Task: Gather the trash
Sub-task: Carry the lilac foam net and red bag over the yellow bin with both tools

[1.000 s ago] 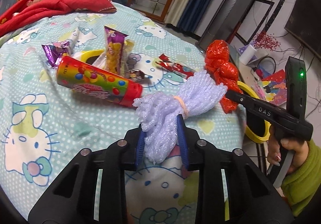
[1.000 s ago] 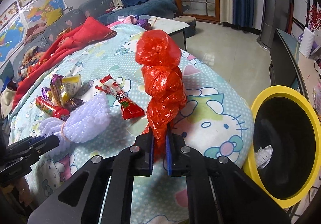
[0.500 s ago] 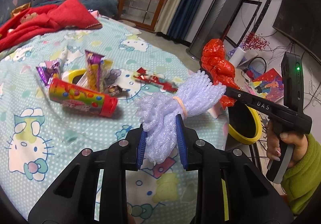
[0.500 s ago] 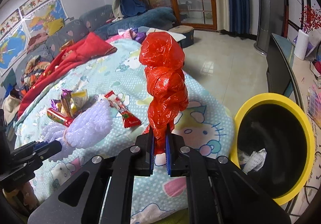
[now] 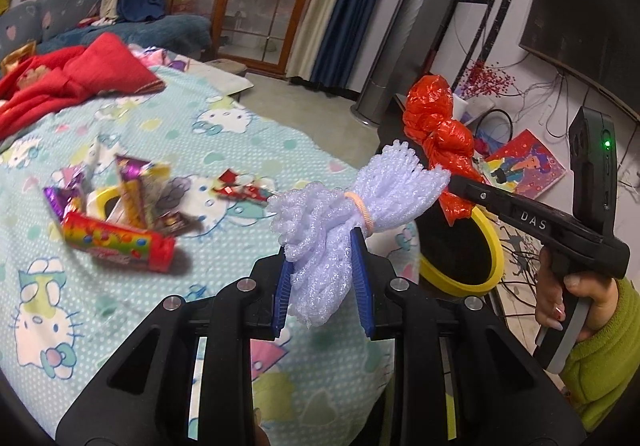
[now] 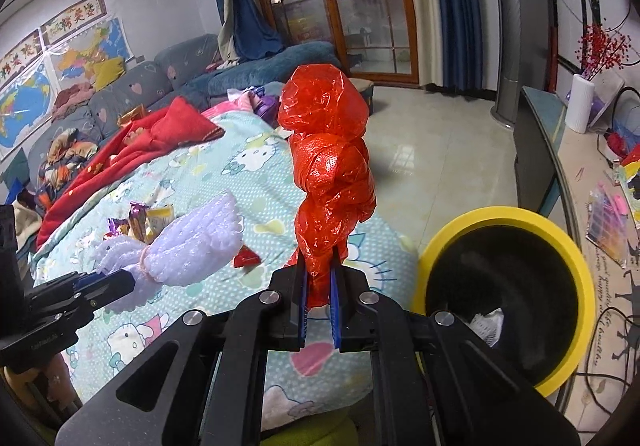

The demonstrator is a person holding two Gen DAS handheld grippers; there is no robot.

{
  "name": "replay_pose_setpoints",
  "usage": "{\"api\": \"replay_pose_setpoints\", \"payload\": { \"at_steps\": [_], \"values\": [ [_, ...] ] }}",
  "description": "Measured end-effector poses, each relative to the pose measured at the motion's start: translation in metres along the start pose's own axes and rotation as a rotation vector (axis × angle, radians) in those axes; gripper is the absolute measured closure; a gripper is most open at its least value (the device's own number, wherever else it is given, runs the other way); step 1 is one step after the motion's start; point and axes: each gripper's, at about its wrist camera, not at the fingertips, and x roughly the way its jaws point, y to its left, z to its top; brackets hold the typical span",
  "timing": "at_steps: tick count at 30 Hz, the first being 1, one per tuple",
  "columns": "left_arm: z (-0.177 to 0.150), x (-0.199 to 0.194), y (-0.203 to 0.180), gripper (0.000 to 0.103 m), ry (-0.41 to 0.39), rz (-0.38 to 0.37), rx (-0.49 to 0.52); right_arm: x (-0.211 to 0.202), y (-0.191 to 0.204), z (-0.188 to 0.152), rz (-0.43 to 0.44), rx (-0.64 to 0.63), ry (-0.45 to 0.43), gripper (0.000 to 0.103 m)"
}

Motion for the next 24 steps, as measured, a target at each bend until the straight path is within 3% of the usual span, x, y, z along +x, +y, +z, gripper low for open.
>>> {"api": "replay_pose_setpoints", "payload": {
  "at_steps": [24],
  "values": [
    [0.027,0.039,-0.071,0.082,-0.017,-0.052,0.143,-0.034,-0.076,-0.003,-0.102,0.185,-0.082,0.094]
  ]
}}
